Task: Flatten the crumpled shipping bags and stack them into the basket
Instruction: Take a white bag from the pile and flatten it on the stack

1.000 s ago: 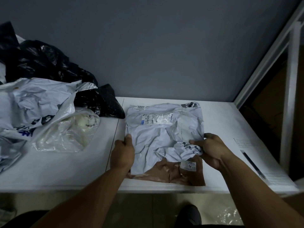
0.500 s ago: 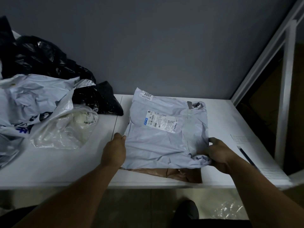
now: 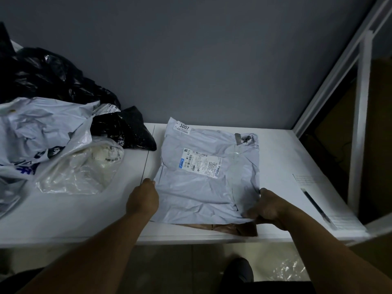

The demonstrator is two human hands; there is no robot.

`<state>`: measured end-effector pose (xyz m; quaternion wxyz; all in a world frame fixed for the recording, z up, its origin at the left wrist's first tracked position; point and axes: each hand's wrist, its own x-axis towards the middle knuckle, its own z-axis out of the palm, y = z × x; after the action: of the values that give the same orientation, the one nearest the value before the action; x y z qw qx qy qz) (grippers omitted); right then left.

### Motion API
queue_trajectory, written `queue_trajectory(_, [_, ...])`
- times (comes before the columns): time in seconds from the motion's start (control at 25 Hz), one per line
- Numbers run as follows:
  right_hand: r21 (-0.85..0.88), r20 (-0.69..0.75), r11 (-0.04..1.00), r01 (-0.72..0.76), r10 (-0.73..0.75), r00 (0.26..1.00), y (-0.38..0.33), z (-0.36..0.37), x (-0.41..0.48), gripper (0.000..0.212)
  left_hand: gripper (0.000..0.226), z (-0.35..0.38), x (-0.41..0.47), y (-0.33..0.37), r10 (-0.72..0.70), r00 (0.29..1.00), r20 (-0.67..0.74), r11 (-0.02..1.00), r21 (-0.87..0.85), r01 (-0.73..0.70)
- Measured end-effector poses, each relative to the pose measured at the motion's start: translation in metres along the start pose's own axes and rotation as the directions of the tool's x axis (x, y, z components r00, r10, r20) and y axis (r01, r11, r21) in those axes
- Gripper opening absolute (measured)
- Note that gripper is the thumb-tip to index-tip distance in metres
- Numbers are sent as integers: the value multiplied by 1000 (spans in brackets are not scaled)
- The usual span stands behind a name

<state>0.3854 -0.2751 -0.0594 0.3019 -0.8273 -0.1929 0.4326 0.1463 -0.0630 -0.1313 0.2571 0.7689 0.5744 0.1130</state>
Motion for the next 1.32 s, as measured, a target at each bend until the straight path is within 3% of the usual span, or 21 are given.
queue_trajectory(0.16, [-67,-38,997,-31,29,999,3,-2,-1,49,34,-2,1,-1,53,999,-7,998,44,-52])
queue_trajectory(0.36, [-261,48,956,-136,153,987,0,-5,-8,48,30,-4,-5,5,19,1000,23,982,188,-23])
queue_trajectory(0.48, [-315,-27,939,-141,139,990,-15,-6,-4,44,30,-8,-1,12,-46,999,3,993,111,46])
queue_trajectory(0.56, [-461,-203,885,-65,-34,979,-26,-3,4,55,35,-7,5,13,-65,998,20,997,33,65])
queue_trajectory(0.64, [-533,-300,842,81,-277,913,-38,10,7,63,39,-1,9,15,-81,995,56,995,-48,84])
queue_trajectory(0.76, [-641,-216,695,326,-570,793,-71,50,17,62,43,8,12,17,-101,992,71,987,-118,109])
queue_trajectory(0.84, [-734,-95,559,386,-647,757,-91,77,38,62,41,16,14,16,-97,993,73,975,-194,109])
queue_trajectory(1.0, [-819,59,428,381,-598,799,-118,124,91,70,30,22,17,8,-26,990,136,944,-324,69])
queue_trajectory(1.16, [-880,35,413,234,-435,900,-107,149,133,80,27,24,13,0,85,983,164,949,-315,-30])
queue_trajectory(1.32, [-866,26,460,198,-354,935,-103,157,144,83,34,25,8,-4,104,976,193,974,-220,-60])
